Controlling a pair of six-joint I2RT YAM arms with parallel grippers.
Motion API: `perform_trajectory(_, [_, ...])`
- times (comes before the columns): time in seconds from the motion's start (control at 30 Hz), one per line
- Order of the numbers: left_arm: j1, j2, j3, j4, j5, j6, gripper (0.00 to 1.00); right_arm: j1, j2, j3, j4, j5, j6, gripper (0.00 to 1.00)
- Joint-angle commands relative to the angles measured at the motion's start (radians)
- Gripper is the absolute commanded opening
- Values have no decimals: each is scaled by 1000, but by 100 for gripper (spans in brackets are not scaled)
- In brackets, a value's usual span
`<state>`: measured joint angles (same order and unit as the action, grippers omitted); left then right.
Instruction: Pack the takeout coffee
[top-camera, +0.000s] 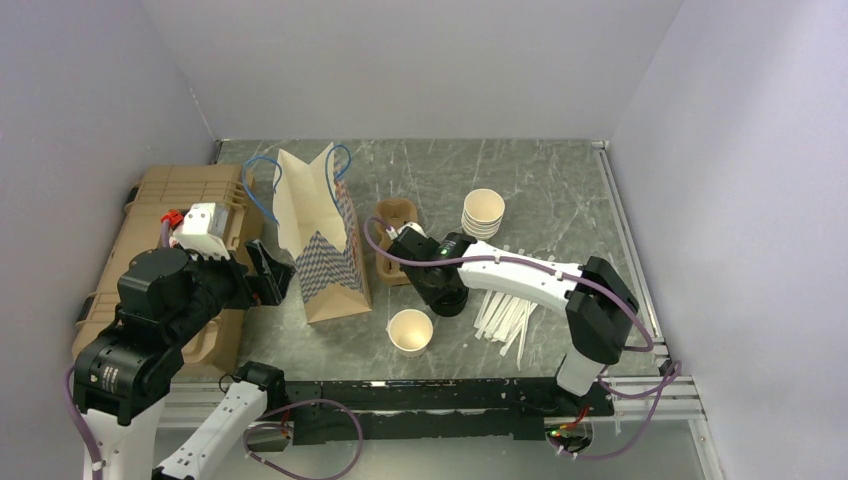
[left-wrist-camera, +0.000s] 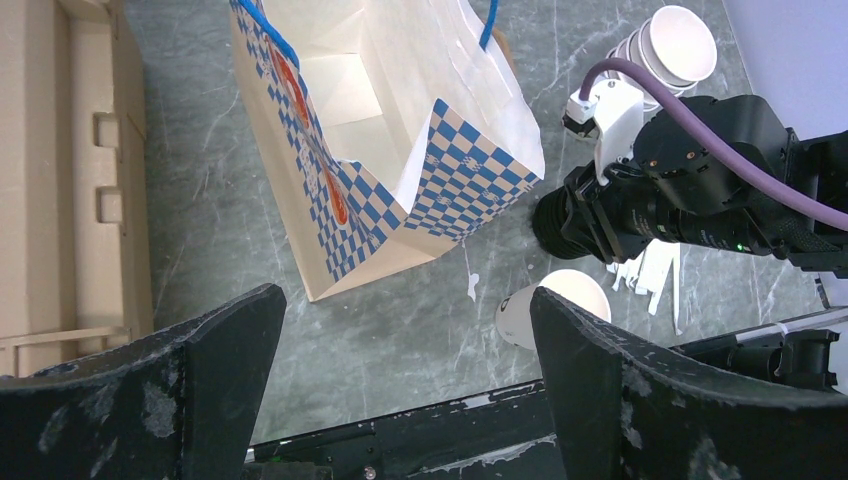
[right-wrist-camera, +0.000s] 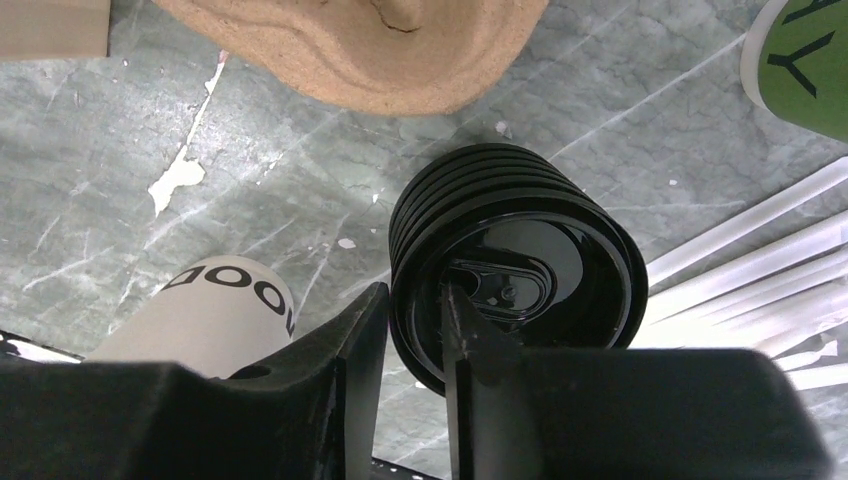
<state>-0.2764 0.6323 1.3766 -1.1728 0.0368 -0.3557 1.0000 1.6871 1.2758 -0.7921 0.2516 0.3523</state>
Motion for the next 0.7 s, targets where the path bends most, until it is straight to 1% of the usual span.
perform_trajectory(0.0, [2,17,8,12,5,11,100,-7,4,-8,39,-16,14,28])
perform_trajectory(0.3, [2,9,11,3,-3,12,99,-8,12,-13,44,-44,17,14])
perform_trajectory(0.5, [2,16,7,10,3,15,99,-8,1,-11,36,-37,19,1])
perform_trajectory(0.53, [2,17,8,10,2,15,99,-8,-2,-7,31,-34,20,0])
perform_trajectory(0.67, [2,17,9,12,3,16,100,-8,-25,9,1,-2,20,0])
